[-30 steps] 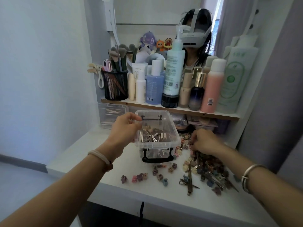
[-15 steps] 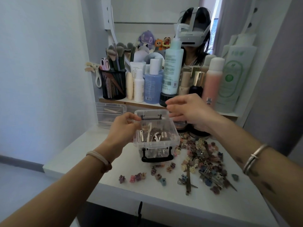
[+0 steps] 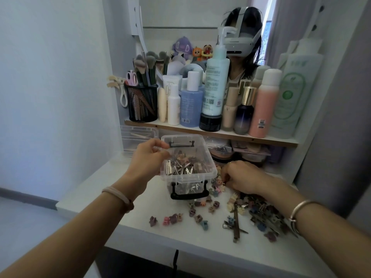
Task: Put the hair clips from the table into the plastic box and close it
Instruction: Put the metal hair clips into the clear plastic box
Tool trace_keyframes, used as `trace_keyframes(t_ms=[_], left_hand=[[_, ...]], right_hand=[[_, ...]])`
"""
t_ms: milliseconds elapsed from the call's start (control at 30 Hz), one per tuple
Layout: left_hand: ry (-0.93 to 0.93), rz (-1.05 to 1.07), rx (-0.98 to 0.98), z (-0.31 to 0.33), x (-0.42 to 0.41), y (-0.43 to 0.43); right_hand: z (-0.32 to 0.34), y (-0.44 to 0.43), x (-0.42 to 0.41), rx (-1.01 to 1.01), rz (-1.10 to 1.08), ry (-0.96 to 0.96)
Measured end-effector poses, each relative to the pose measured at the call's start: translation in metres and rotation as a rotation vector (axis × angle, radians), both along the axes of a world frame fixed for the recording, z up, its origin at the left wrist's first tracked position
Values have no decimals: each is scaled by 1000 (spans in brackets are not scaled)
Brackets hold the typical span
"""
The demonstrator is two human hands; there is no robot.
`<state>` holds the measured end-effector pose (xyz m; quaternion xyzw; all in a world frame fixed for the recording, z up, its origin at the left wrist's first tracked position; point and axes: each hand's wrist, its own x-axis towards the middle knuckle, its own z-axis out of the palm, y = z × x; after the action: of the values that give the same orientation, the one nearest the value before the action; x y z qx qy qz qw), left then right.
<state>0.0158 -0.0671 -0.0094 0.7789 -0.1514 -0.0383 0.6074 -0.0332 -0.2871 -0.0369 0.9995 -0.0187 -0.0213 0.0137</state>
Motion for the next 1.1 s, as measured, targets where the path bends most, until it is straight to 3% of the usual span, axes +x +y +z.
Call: trace_keyframes(t_ms=[167, 233, 300, 400, 467, 600, 667, 833, 1100], left_hand=[[3, 3, 0, 1, 0, -1], [-1, 4, 3, 0, -1, 1], [-8, 9, 3, 1, -2, 2], [-6, -5, -4, 2, -3, 1], [-13, -21, -3, 2, -5, -2], [-20, -41, -14, 2, -9, -11], [-20, -37, -13, 2, -10, -12], [-16, -26, -21, 3, -8, -12], [-16, -28, -11, 2, -8, -10]], right_hand=[[-7, 1, -1, -207, 113, -53], [-5, 0, -2, -201, 112, -104], [5, 0, -5, 24, 62, -258], [36, 14, -10, 550, 21, -556], [60, 27, -14, 762, 83, -530], [78, 19, -17, 867, -14, -382], [71, 4, -19, 809, -173, -322], [24, -15, -22, 326, -322, 31], [8, -3, -11, 192, -294, 72]])
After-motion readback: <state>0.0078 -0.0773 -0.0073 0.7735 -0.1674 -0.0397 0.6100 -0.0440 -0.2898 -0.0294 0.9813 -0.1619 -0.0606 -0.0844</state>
